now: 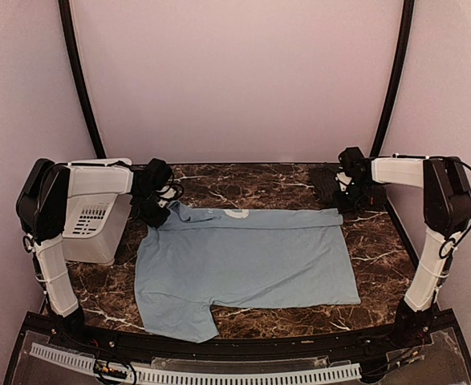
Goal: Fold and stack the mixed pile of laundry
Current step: Fold the flattened T-shirt at the center of the board, then adjust the 1/3-folded T-shirt at the center of the board.
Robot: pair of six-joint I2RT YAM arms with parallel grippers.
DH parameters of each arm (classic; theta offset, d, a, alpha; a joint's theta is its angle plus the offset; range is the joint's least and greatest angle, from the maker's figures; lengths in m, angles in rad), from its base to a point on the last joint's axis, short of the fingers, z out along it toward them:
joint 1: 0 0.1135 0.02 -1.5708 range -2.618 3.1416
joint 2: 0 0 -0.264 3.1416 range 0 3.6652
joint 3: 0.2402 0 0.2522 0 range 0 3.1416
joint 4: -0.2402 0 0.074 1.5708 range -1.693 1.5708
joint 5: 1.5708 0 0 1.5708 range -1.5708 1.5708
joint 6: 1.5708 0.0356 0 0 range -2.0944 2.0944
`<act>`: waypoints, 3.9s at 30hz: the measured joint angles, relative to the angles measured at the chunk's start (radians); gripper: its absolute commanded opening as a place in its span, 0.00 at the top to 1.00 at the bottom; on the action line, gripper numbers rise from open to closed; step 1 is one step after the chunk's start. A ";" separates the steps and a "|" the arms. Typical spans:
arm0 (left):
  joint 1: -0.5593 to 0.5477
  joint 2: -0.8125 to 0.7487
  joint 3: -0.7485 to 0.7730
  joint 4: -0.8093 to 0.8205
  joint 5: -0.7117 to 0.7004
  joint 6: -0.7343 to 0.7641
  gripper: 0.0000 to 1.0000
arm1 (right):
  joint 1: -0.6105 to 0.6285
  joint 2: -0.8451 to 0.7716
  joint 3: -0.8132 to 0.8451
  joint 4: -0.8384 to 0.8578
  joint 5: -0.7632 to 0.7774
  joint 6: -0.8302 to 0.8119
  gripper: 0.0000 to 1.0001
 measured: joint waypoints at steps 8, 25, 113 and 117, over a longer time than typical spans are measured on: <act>0.002 -0.038 0.027 -0.101 0.170 0.015 0.67 | 0.000 -0.012 0.000 -0.064 0.027 0.016 0.37; 0.053 0.122 0.308 -0.122 0.199 0.066 0.57 | 0.293 0.005 0.254 0.145 -0.284 -0.127 0.39; 0.001 0.083 0.260 -0.377 0.462 0.020 1.00 | 0.729 0.511 0.437 0.520 -0.305 -0.547 0.76; 0.001 0.089 0.260 -0.377 0.462 0.020 1.00 | 0.730 0.525 0.459 0.500 -0.277 -0.548 0.91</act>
